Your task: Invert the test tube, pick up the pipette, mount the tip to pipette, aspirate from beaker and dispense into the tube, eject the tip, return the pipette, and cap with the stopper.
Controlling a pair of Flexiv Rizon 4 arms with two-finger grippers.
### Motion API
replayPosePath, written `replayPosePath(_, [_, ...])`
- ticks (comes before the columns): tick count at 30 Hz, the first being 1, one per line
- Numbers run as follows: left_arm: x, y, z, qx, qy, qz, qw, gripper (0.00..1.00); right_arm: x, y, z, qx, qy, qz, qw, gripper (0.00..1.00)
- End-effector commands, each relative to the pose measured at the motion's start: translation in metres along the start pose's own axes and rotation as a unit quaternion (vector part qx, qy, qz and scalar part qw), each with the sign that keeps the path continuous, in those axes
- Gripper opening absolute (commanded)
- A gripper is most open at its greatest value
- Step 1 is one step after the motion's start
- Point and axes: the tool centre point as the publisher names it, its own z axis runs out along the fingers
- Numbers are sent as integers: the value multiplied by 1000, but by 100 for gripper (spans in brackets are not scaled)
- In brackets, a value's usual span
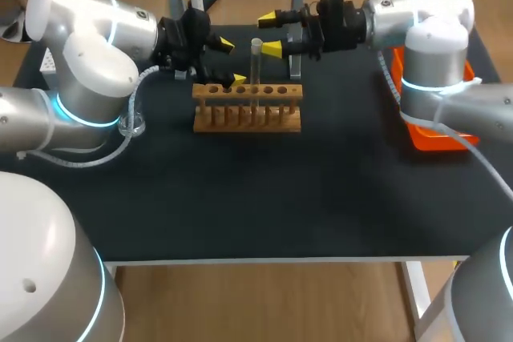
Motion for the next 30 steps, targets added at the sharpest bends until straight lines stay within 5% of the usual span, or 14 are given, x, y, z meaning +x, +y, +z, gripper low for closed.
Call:
replayPosePath(1, [0, 1, 0, 2, 1, 1, 1000, 100, -15, -2, 9, -12, 28, 7, 1000, 0])
replayPosePath(11, [0, 1, 0, 2, 1, 1, 1000, 100, -26, -14, 20, 10, 35, 71, 997, 0])
replayPosePath(30, [0, 1, 0, 2, 1, 1, 1000, 100, -23, -29, 16, 24, 22, 86, 996, 0])
